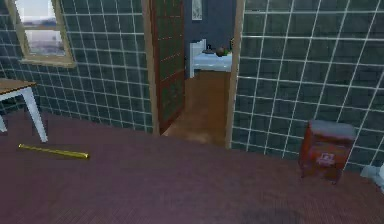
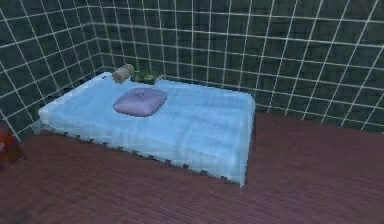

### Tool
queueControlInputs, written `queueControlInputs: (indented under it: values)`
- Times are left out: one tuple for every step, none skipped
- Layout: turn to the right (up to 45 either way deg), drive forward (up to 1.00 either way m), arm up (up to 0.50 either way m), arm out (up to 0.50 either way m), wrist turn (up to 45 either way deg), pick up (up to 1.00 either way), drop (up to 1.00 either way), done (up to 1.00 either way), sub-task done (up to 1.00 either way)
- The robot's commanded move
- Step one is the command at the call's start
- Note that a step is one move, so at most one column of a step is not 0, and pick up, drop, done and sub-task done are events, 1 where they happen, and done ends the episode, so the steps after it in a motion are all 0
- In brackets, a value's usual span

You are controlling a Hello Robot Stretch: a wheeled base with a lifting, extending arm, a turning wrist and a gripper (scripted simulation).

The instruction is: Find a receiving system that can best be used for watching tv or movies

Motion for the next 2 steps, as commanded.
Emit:
queueControlInputs:
  values:
    - [0.0, 1.00, 0.00, 0.00, 0.0, 0.00, 0.00, 0.00, 0.00]
    - [-3.0, 0.00, 0.00, 0.00, 0.0, 0.00, 0.00, 0.00, 0.00]
